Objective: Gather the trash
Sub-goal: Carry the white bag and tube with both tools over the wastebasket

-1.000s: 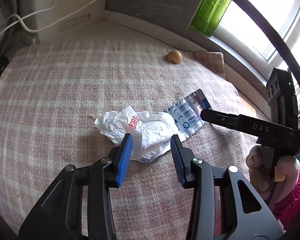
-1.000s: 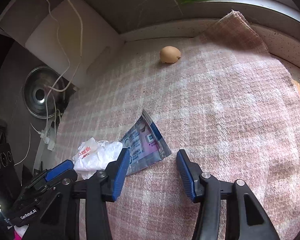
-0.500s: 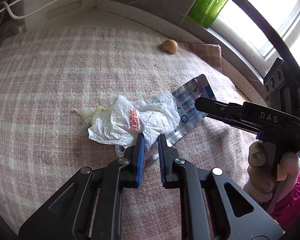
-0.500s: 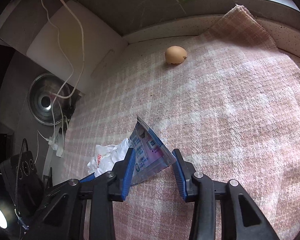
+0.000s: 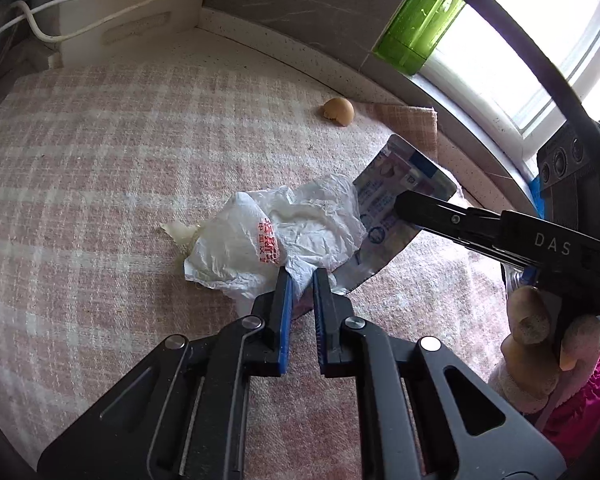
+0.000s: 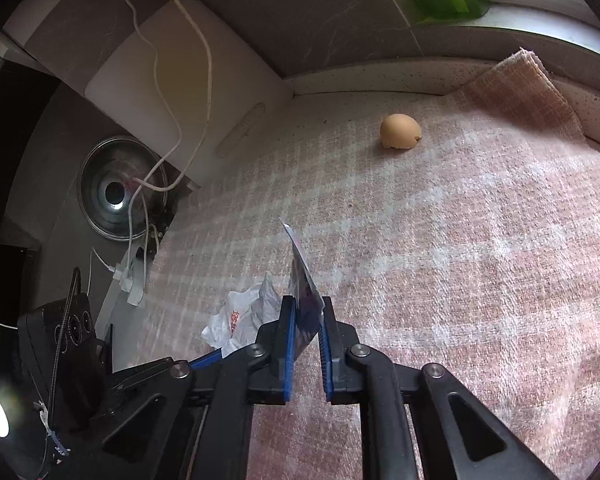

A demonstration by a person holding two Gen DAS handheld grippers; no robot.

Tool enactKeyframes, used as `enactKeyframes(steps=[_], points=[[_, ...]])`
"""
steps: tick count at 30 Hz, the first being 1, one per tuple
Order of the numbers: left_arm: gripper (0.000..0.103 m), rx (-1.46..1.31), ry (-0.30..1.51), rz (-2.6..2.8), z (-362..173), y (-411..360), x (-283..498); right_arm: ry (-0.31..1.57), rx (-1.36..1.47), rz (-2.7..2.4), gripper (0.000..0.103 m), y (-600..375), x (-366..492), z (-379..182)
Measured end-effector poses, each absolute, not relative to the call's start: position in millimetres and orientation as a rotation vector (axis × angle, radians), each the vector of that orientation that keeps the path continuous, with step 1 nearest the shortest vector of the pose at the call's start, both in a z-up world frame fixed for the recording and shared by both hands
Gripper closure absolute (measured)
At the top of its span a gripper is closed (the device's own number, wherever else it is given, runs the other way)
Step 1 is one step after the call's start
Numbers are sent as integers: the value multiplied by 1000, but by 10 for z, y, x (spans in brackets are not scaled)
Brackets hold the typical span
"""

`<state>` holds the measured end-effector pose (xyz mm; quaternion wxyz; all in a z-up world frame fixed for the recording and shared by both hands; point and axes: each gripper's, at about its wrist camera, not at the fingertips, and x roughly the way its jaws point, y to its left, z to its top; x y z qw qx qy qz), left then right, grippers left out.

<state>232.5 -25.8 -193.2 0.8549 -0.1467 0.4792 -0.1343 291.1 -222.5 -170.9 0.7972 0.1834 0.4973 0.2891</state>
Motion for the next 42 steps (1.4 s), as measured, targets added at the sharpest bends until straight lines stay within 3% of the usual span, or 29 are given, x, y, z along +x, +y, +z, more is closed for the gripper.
enactKeyframes(steps=[5, 24, 42], points=[[96, -330, 971, -267, -1754, -64, 2192, 1021, 375, 647, 103, -2197, 2797, -1466], [96, -322, 871, -113, -1251, 480, 1143, 957, 321, 651, 103, -2213, 2216, -968], [96, -257, 890, -62, -1293, 585, 190, 975, 287, 728, 103, -1965, 1353, -747]])
